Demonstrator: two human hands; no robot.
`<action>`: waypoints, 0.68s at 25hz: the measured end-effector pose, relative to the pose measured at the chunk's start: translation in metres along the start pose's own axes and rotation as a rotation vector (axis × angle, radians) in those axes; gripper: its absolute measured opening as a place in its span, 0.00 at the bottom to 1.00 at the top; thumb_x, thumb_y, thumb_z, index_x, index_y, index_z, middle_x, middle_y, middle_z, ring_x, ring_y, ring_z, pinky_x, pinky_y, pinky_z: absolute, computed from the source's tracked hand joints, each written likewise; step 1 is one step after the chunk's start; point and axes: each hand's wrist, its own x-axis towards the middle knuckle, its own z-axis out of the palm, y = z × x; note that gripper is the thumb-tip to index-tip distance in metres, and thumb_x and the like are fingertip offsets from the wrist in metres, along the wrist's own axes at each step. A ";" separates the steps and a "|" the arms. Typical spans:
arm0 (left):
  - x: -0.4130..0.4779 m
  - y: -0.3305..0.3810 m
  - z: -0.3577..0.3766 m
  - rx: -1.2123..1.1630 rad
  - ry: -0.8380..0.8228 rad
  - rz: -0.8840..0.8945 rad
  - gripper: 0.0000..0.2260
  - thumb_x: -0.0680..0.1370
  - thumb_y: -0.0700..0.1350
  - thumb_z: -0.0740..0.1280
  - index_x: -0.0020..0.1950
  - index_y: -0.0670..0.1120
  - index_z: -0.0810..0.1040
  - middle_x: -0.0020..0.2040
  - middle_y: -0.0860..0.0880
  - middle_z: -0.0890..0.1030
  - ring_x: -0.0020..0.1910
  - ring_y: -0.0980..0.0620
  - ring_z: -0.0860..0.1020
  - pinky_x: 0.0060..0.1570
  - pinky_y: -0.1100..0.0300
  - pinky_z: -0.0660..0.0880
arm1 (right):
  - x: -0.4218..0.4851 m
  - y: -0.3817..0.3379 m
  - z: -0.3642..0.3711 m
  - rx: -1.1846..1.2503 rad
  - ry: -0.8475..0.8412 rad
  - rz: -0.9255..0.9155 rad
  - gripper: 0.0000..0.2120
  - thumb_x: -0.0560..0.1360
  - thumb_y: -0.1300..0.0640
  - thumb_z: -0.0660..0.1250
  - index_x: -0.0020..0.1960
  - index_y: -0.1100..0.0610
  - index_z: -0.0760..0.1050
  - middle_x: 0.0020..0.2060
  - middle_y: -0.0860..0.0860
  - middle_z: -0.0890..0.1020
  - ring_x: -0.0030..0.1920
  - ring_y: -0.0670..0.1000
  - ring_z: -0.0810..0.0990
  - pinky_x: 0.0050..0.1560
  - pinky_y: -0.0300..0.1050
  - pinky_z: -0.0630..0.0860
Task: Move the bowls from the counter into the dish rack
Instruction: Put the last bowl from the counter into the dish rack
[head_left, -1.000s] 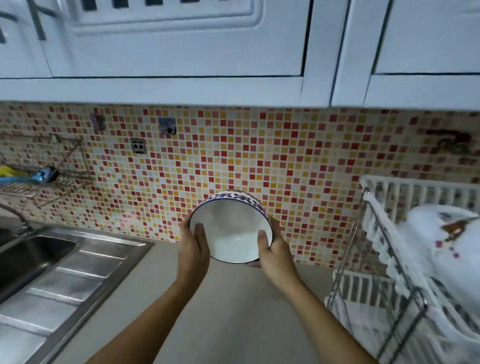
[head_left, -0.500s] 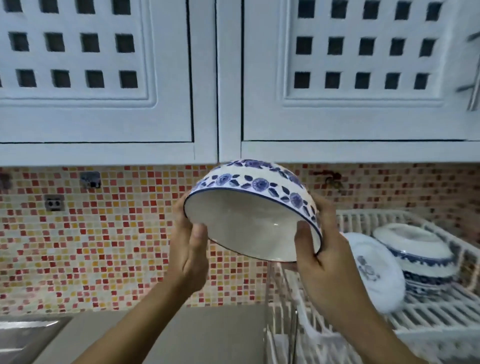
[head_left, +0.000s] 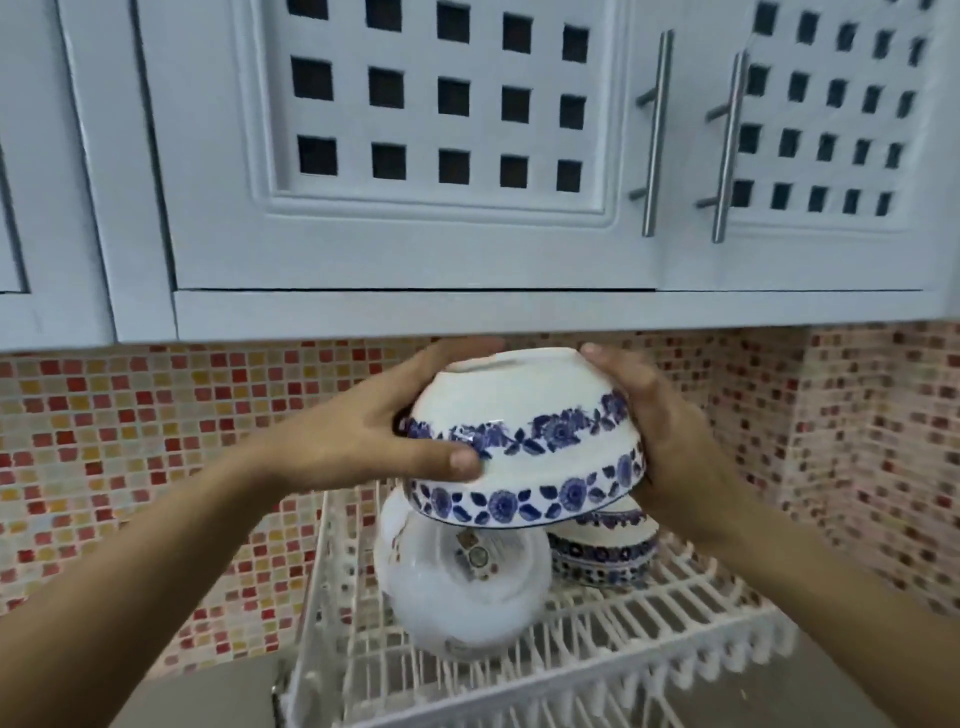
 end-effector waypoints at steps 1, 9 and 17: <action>0.010 0.002 0.009 0.020 -0.016 -0.002 0.39 0.58 0.66 0.73 0.67 0.66 0.63 0.60 0.61 0.76 0.57 0.59 0.79 0.50 0.62 0.80 | -0.005 0.012 -0.005 -0.025 0.007 -0.011 0.34 0.67 0.62 0.71 0.68 0.57 0.57 0.56 0.64 0.76 0.40 0.58 0.81 0.37 0.48 0.81; 0.070 -0.006 0.075 0.642 0.105 0.112 0.40 0.60 0.67 0.70 0.70 0.65 0.61 0.72 0.65 0.53 0.71 0.65 0.58 0.66 0.74 0.56 | -0.037 0.113 -0.040 0.280 -0.681 0.249 0.64 0.58 0.46 0.80 0.74 0.39 0.34 0.76 0.41 0.46 0.75 0.43 0.54 0.74 0.48 0.58; 0.096 -0.026 0.134 0.856 0.011 0.032 0.42 0.63 0.65 0.72 0.73 0.57 0.59 0.75 0.46 0.53 0.75 0.47 0.55 0.72 0.51 0.61 | -0.070 0.141 -0.034 0.256 -0.824 0.193 0.65 0.56 0.38 0.78 0.67 0.36 0.26 0.67 0.28 0.38 0.71 0.34 0.39 0.73 0.40 0.45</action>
